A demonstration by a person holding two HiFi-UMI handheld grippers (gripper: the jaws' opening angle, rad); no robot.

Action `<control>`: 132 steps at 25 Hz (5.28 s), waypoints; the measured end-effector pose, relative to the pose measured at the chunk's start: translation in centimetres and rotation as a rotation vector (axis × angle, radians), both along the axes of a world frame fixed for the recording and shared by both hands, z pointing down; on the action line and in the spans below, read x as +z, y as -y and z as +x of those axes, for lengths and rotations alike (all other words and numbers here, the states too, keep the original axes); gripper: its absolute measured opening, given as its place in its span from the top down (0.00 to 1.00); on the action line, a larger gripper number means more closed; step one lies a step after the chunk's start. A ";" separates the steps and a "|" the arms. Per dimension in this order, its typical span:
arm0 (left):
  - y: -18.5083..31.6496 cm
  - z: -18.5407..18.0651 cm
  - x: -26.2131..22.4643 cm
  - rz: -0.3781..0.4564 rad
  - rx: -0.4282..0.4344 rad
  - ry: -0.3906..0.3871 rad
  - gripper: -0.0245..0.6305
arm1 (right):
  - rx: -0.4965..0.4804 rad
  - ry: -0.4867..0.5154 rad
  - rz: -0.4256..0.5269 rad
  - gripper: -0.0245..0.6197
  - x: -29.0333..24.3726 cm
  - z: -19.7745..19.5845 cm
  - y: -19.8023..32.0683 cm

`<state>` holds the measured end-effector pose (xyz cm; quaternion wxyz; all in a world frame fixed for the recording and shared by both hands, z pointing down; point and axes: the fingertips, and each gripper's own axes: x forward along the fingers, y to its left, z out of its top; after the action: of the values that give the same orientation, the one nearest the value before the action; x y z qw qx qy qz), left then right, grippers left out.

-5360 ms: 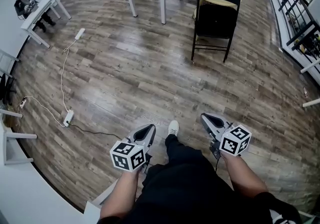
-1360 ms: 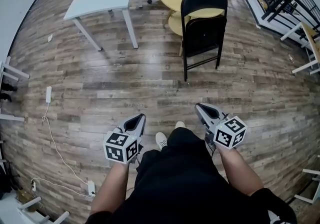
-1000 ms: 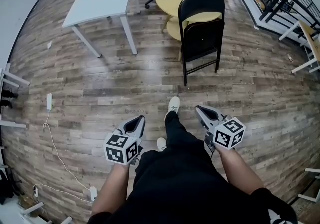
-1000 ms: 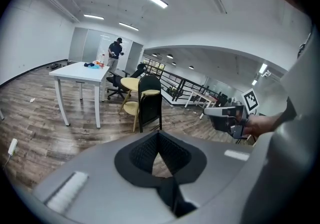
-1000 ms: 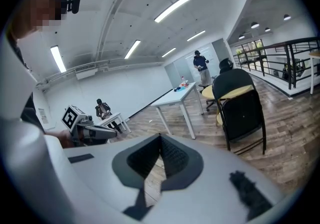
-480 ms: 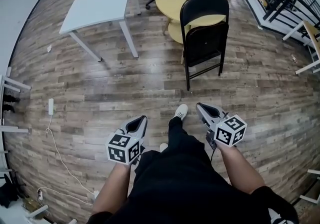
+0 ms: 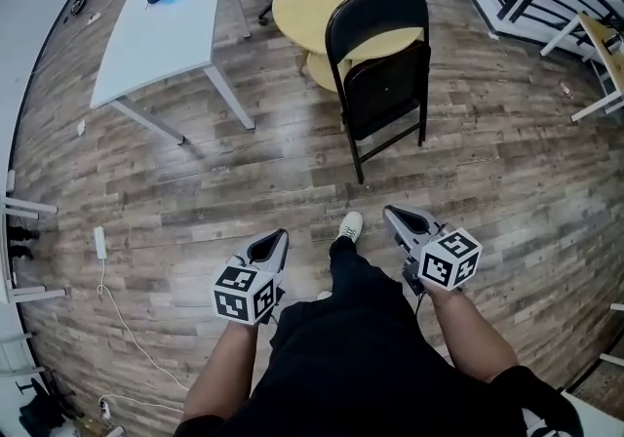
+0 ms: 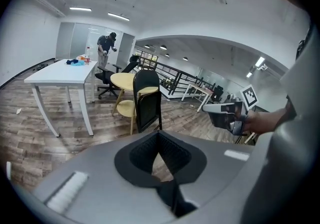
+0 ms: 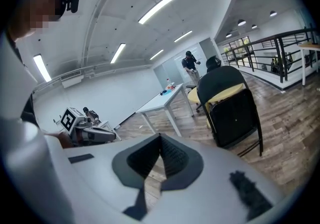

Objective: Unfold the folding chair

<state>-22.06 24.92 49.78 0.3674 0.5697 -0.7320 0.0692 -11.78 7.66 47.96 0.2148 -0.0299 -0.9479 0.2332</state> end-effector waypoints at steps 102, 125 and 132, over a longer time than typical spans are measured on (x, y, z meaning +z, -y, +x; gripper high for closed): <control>60.7 -32.9 6.3 -0.064 0.751 0.018 0.68 | 1.052 -0.095 0.089 0.97 -3.4 -14.8 26.7; 59.1 -27.4 4.3 -0.123 0.691 0.085 0.75 | 1.041 -0.051 0.045 0.97 -0.3 -6.0 25.1; 58.0 -22.4 2.9 -0.110 0.679 0.118 0.75 | 1.000 -0.043 0.045 0.97 -0.4 -0.7 24.4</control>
<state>-44.42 -33.05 52.63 0.3108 0.7551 -0.5156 0.2595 -12.48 -16.69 47.55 0.0970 0.4375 -0.8464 0.2879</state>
